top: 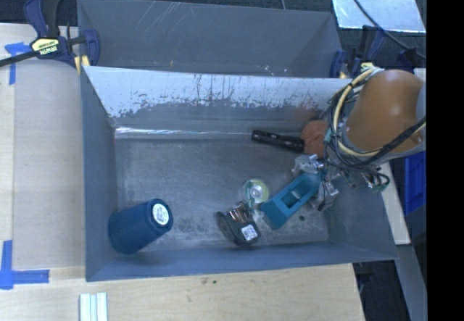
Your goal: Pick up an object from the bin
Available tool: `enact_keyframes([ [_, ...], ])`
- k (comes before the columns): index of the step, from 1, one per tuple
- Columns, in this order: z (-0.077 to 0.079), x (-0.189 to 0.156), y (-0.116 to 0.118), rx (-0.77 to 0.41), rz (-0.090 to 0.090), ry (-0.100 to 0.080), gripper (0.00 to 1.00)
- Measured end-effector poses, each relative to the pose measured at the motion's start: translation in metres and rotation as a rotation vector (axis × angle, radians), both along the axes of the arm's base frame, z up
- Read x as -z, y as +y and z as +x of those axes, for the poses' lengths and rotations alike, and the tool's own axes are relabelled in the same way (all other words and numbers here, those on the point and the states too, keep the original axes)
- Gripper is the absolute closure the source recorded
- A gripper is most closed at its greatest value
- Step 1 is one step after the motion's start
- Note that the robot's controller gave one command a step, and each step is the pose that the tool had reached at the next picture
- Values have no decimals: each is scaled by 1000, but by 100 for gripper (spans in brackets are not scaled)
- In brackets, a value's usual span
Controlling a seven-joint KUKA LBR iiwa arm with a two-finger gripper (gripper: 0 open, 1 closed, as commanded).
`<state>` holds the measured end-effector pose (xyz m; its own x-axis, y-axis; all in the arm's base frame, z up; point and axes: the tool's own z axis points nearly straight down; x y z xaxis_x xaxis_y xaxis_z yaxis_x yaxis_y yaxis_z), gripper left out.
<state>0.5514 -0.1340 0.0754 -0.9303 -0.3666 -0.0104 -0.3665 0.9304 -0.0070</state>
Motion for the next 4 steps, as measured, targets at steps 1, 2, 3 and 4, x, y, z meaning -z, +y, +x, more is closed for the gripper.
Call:
enact_keyframes([
  [1, -2, -24, 0, 2, 1, 7, 100],
  [2, 0, -57, 0, 2, 0, 2, 100],
  [3, 0, -81, 0, 2, -1, -1, 100],
  [4, -1, -111, 0, 4, 0, 3, 100],
])
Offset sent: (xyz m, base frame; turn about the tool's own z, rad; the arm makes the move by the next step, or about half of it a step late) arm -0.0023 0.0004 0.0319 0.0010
